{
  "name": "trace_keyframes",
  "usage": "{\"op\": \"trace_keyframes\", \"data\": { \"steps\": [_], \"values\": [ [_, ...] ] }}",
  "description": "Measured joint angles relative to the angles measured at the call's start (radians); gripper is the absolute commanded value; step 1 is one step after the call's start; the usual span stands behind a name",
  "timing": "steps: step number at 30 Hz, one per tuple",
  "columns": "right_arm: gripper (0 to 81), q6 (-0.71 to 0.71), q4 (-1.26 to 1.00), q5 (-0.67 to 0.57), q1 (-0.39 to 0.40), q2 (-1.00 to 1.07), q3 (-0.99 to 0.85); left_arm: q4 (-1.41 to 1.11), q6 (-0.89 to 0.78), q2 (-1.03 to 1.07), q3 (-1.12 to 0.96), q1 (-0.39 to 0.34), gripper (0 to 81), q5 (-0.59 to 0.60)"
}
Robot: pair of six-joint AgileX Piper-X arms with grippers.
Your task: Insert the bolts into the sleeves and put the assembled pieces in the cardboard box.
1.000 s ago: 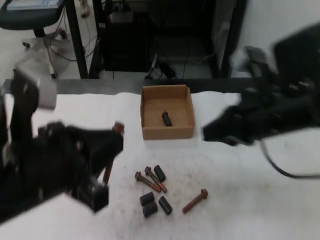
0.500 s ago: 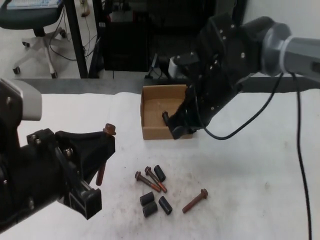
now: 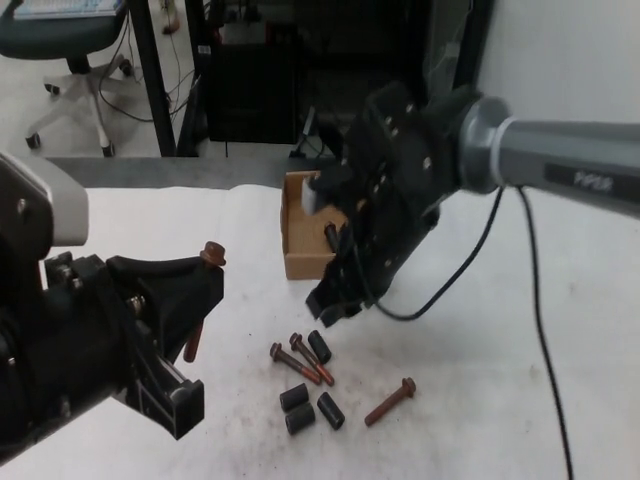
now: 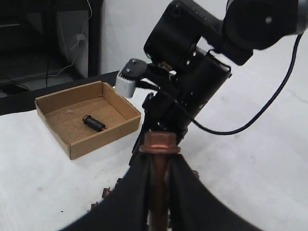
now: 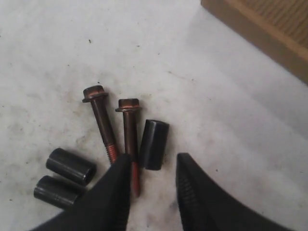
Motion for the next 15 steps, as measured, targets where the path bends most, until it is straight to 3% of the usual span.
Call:
{"op": "trace_keyframes", "data": {
  "steps": [15],
  "values": [
    [30.0, 0.000, -0.063, 0.001, 0.011, 0.057, 0.000, 0.000, -0.001, 0.000, 0.000, 0.000, 0.4, 0.000]
  ]
}}
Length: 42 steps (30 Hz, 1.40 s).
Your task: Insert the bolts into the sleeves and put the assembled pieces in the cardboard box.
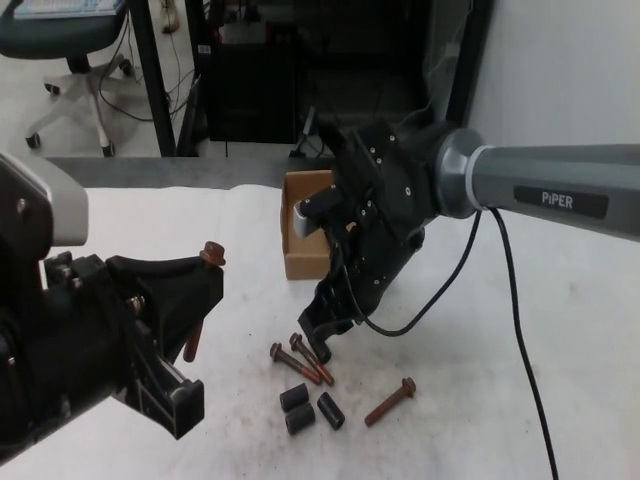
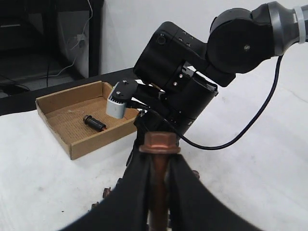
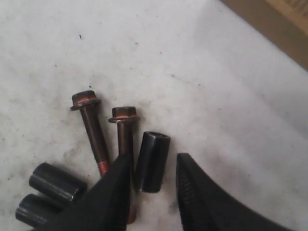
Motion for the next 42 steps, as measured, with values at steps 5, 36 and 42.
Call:
{"op": "trace_keyframes", "data": {
  "steps": [5, 36, 42],
  "values": [
    [30.0, 0.000, -0.011, 0.000, 0.000, 0.015, -0.001, 0.000, 0.000, 0.000, 0.000, 0.000, 0.4, 0.000],
    [0.8, 0.000, -0.024, 0.029, 0.003, 0.069, -0.006, 0.000, 0.003, 0.000, 0.000, 0.000, 0.4, 0.000],
    [0.8, 0.000, 0.019, 0.012, 0.003, 0.062, -0.037, -0.003, -0.002, 0.000, 0.000, 0.000, 0.4, 0.000]
  ]
}}
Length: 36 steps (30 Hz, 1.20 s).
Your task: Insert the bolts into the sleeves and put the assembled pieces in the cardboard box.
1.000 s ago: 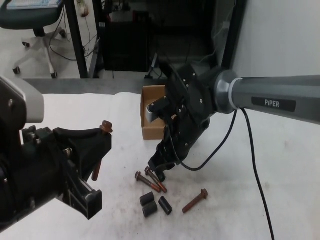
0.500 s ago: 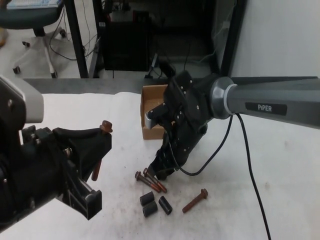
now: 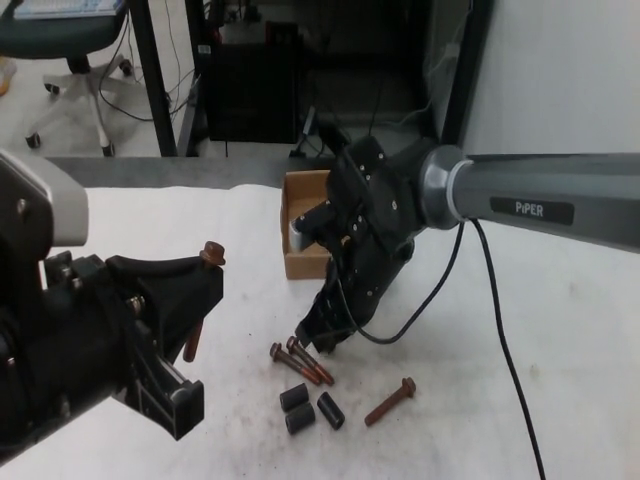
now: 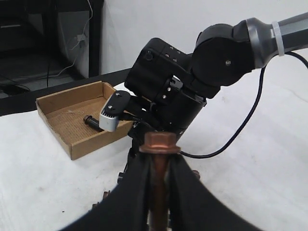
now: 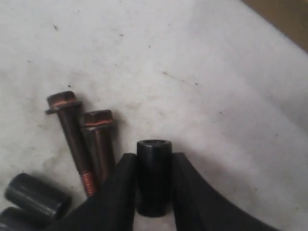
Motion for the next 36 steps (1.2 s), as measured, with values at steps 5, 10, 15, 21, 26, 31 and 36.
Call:
{"op": "trace_keyframes", "data": {
  "steps": [5, 10, 15, 21, 26, 31, 36],
  "values": [
    [0.8, 0.032, 0.020, -0.094, -0.025, -0.122, -0.009, -0.123, -0.145, 0.000, 0.002, 0.028, 0.4, 0.000],
    [0.8, 0.044, -0.045, -0.218, -0.098, -0.340, 0.011, -0.375, -0.235, 0.000, 0.002, 0.066, 0.4, 0.011],
    [0.8, 0.072, -0.215, -0.465, -0.188, -0.572, 0.161, -0.576, -0.406, 0.053, 0.002, 0.099, 0.4, 0.104],
    [0.8, 0.092, -0.411, -0.598, -0.187, -0.852, 0.444, -0.939, -0.671, 0.235, 0.002, 0.102, 0.4, 0.274],
    [0.8, 0.092, -0.707, -0.546, -0.078, -0.983, 0.701, -1.174, -0.836, 0.409, -0.019, 0.102, 0.4, 0.356],
    [0.8, 0.092, -0.933, -0.418, -0.004, -0.989, 0.825, -1.376, -0.901, 0.561, -0.088, 0.102, 0.4, 0.405],
    [0.8, 0.092, -1.052, -0.330, 0.001, -0.989, 0.854, -1.471, -0.914, 0.632, -0.166, 0.099, 0.4, 0.415]
  ]
}}
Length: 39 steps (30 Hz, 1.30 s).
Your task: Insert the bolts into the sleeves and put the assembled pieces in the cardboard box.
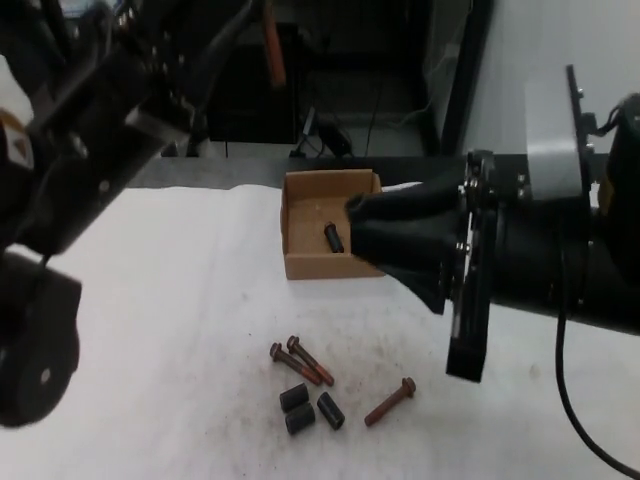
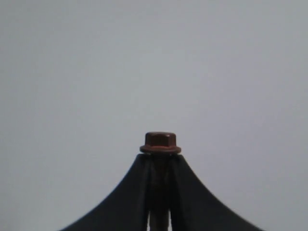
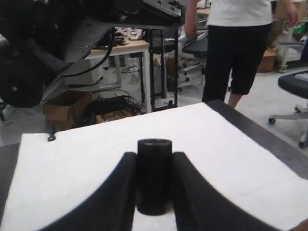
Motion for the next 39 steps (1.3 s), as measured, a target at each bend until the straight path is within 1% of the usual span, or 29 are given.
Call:
{"op": "trace_keyframes", "data": {
  "steps": [4, 5, 8, 11, 19, 28, 31, 33, 35, 39],
  "values": [
    [0.8, -0.014, -0.094, 0.052, 0.000, 0.000, 0.001, -0.011, 0.000, 0.010, -0.012, -0.027, 0.4, 0.000],
    [0.8, -0.014, -0.094, 0.054, 0.000, 0.002, 0.001, -0.012, 0.007, 0.018, -0.012, -0.054, 0.4, 0.004],
    [0.8, 0.013, -0.128, 0.061, 0.000, 0.017, 0.001, -0.012, 0.082, 0.033, -0.012, -0.087, 0.4, 0.005],
    [0.8, 0.068, -0.131, 0.057, 0.000, 0.032, 0.001, -0.010, 0.144, 0.041, -0.012, -0.098, 0.4, 0.005],
    [0.8, 0.155, -0.141, -0.046, 0.000, 0.048, 0.002, 0.026, 0.234, 0.040, -0.012, -0.099, 0.4, -0.026],
    [0.8, 0.244, -0.187, -0.142, 0.000, 0.048, 0.002, 0.034, 0.262, 0.043, 0.012, -0.099, 0.4, -0.033],
    [0.8, 0.245, -0.230, -0.151, 0.000, 0.048, 0.002, 0.034, 0.267, 0.043, 0.039, -0.099, 0.4, -0.033],
    [0.8, 0.220, -0.244, -0.151, 0.000, 0.048, -0.003, 0.034, 0.269, 0.043, 0.044, -0.099, 0.4, -0.033],
    [0.8, 0.168, -0.251, -0.124, 0.000, 0.048, -0.009, 0.034, 0.269, 0.043, 0.046, -0.099, 0.4, -0.033],
    [0.8, 0.131, -0.251, -0.075, 0.000, 0.048, -0.010, 0.034, 0.269, 0.043, 0.045, -0.099, 0.4, -0.033]
  ]
}}
